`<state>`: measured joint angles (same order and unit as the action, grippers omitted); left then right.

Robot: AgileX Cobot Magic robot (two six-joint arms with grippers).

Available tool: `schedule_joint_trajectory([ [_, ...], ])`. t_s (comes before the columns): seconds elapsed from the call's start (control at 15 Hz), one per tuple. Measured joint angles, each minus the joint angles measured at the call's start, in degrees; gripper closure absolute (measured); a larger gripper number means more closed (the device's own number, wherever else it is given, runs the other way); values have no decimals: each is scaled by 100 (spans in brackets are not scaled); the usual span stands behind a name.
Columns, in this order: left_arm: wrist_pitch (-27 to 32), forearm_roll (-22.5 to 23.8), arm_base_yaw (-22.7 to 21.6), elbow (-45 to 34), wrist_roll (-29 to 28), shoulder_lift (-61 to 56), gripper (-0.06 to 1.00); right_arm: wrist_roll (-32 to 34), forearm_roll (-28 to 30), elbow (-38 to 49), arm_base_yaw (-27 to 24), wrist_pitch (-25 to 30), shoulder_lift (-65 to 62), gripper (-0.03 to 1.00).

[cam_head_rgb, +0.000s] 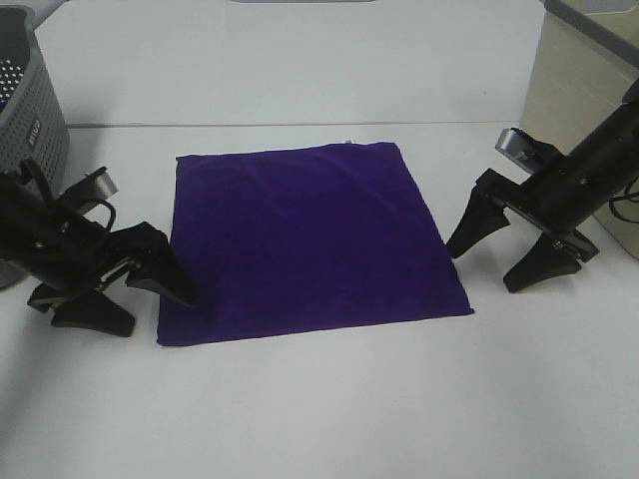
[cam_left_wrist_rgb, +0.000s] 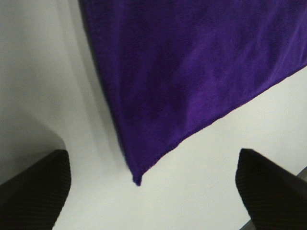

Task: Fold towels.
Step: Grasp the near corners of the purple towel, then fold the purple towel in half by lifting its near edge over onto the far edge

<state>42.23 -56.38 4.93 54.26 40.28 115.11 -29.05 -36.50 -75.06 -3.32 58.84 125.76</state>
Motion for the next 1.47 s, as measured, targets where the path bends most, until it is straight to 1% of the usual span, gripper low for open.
schedule_joint_trajectory([
  [0.07, -63, 17, 195, 103, -109, 63, 10, 0, -69, -6, 115, -80, 34, 8],
  [0.13, -63, 17, 407, 292, -275, 166, 10, 0, -132, -23, 275, -178, 63, 13],
  [0.2, -40, 17, 504, 413, -384, 246, 11, 0, -143, -23, 390, -264, 86, 16],
  [0.33, 212, 126, 831, 968, -831, 590, 13, 0, -178, -34, 854, -642, 97, 29],
  [0.4, 327, 321, 1003, 1289, -1077, 739, 15, 0, -178, -34, 1077, -819, 97, 35],
  [0.47, 413, 584, 1157, 1564, -1427, 871, 19, 6, -149, -34, 1243, -991, 103, 41],
  [0.53, 487, 842, 1261, 1765, -1748, 968, 27, 63, -80, -34, 1375, -1112, 103, 48],
  [0.6, 533, 1077, 1335, 1908, -2005, 1043, 37, 166, -6, -34, 1444, -1215, 103, 58],
  [0.67, 533, 1261, 1381, 1960, -2108, 1077, 51, 246, 52, -34, 1461, -1278, 126, 71],
  [0.73, 521, 1392, 1392, 1965, -2160, 1100, 67, 286, 69, -34, 1455, -1295, 155, 87],
  [0.8, 521, 1467, 1392, 1965, -2160, 1134, 84, 298, 74, -34, 1455, -1295, 160, 94],
  [0.87, 521, 1484, 1392, 1965, -2149, 1140, 92, 298, 74, -34, 1455, -1295, 160, 94],
  [1.0, 527, 1484, 1392, 1965, -2034, 1140, 94, 298, 63, -34, 1455, -1272, 155, 94],
  [1.13, 590, 1587, 1404, 1965, -1788, 1077, 94, 298, 86, -29, 1455, -1083, 97, 94],
  [1.33, 722, 2235, 1427, 1896, -1707, 859, 94, 418, 378, 34, 1461, -728, -80, 94],
  [1.47, 928, 2487, 1427, 1891, -1696, 653, 94, 573, 361, 46, 1461, -355, -355, 94],
])
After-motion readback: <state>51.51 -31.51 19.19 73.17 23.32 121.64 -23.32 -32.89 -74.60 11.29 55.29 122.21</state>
